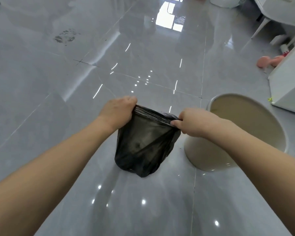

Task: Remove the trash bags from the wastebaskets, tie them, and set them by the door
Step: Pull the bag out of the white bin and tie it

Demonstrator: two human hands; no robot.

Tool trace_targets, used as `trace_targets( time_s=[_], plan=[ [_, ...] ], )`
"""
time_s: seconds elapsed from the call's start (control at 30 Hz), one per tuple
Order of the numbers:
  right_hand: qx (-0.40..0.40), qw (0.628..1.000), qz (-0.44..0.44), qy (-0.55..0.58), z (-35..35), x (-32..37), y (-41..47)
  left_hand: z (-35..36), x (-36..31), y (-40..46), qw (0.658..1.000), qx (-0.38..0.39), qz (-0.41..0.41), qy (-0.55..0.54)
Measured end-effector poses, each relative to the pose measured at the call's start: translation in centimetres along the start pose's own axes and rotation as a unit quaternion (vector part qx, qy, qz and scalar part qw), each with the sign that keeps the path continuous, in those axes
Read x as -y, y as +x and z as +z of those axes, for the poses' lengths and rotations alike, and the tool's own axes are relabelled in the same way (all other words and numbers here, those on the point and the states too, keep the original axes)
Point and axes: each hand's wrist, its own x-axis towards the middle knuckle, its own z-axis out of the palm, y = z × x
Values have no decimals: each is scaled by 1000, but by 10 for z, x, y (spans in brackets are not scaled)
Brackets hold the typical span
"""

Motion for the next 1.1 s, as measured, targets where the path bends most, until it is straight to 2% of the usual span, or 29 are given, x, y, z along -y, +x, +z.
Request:
trace_targets(
  time_s=[0.07, 0.13, 0.2, 0.27, 0.37, 0.47, 0.57, 0.7, 0.77, 0.83, 0.87, 0.93, 1.0, 1.03, 1.1],
  plan=[
    [-43, 995, -9, -88, 2, 9, 2, -3, 4, -12, 998, 42, -26, 37],
    [-93, 977, -41, -189, 12, 21, 3, -2, 5, -23, 978, 169, -85, 92],
    [-86, 961, -59, -257, 24, 32, 4, -3, 3, -35, 925, 332, -166, 80],
    [-60, 953, -63, -289, 32, 36, 5, -7, 0, -48, 870, 436, -223, 55],
    [-49, 941, -106, -316, 42, 35, 10, -2, 10, -66, 840, 489, -219, 88],
    [-47, 928, -166, -329, 53, 43, 10, 17, 23, -86, 784, 559, -252, 100],
    [-40, 927, -184, -324, 49, 60, 12, 29, 36, -107, 763, 570, -291, 88],
    [-77, 926, -161, -333, 19, 76, 26, 16, 59, -108, 761, 552, -340, -5],
    [-107, 927, -146, -327, -4, 81, 35, 1, 68, -96, 772, 505, -372, -99],
    [-144, 934, -124, -304, -30, 83, 40, -22, 75, -82, 779, 409, -431, -199],
    [-164, 937, -110, -289, -42, 81, 41, -35, 79, -74, 791, 350, -449, -224],
    [-201, 935, -90, -277, -60, 76, 39, -62, 85, -61, 838, 245, -442, -206],
    [-229, 931, -87, -272, -62, 68, 31, -81, 83, -56, 882, 189, -403, -155],
    [-239, 929, -90, -269, -57, 63, 27, -86, 79, -59, 892, 194, -382, -143],
    [-215, 935, -103, -263, -34, 51, 22, -82, 65, -75, 888, 282, -341, -127]
  ],
)
